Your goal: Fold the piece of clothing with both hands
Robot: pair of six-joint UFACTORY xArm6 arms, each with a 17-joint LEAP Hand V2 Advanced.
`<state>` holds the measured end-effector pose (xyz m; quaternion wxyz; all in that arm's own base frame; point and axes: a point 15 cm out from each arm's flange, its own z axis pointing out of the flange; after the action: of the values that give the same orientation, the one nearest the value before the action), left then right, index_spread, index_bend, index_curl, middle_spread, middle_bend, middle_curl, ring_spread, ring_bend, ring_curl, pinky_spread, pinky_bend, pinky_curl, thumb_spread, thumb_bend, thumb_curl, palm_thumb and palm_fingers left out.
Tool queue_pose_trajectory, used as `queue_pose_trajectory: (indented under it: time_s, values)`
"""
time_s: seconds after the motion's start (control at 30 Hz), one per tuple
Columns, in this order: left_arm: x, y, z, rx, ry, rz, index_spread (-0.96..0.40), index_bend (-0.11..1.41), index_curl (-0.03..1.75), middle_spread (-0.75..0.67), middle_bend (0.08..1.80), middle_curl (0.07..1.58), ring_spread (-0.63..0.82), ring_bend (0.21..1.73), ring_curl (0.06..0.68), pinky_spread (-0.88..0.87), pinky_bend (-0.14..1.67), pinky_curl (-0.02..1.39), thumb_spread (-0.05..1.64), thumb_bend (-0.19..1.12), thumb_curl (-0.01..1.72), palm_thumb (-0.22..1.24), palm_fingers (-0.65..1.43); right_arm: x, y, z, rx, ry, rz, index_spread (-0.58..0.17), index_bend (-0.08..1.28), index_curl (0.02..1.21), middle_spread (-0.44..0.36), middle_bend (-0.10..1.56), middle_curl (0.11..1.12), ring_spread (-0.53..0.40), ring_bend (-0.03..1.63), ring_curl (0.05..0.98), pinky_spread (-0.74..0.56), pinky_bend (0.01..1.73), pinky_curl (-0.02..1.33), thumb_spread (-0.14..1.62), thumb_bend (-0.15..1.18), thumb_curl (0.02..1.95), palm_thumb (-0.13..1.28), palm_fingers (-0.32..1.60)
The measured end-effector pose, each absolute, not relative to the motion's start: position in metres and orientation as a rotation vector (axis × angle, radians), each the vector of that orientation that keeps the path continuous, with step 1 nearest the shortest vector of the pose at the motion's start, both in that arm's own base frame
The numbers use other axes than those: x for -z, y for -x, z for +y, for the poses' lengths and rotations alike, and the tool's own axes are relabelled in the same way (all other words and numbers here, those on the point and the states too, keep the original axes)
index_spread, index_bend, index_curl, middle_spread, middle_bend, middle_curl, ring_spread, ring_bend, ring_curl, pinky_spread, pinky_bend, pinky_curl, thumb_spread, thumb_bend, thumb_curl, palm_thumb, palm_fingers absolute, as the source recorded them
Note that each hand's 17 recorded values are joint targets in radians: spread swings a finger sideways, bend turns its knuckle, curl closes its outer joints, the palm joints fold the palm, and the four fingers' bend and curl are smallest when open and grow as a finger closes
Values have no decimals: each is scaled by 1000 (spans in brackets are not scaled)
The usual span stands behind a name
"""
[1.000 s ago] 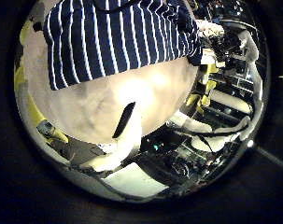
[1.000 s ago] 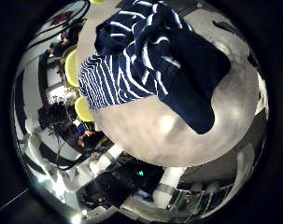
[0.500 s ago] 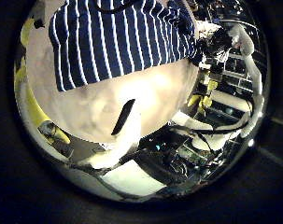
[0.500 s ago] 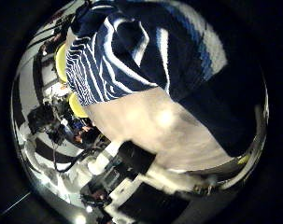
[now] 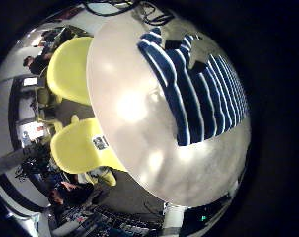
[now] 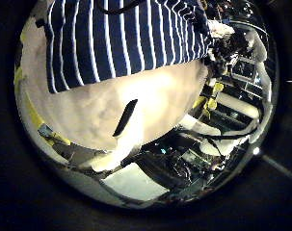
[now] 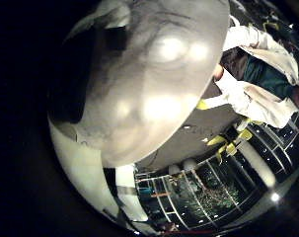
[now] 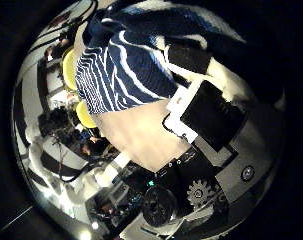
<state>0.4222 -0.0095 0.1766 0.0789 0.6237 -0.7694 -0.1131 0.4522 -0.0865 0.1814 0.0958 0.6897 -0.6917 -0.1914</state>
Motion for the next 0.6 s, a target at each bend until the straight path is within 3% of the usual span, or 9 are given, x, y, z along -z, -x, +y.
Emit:
queue_pose_trajectory:
  time_s: [0.23,0.6]
  values:
    - [-155,-386,-16,304,-1860,-2276,-34,181,405,131,184,361,156,689,248,184,343,417,1195,-17,284,294,200,-199,-429,-126,568,-2017,-2130,-408,839,862,-170,1218,785,-211,1394,599,-233,1259,775,1175,149,542,977,1080]
    - [-148,-386,-36,284,-1827,-2302,-34,182,402,126,188,354,161,679,242,185,338,406,1204,-15,288,309,211,-229,-428,-151,504,-2026,-2218,-410,837,975,-170,1242,832,-209,1420,636,-226,1271,832,1197,95,594,1002,1039]
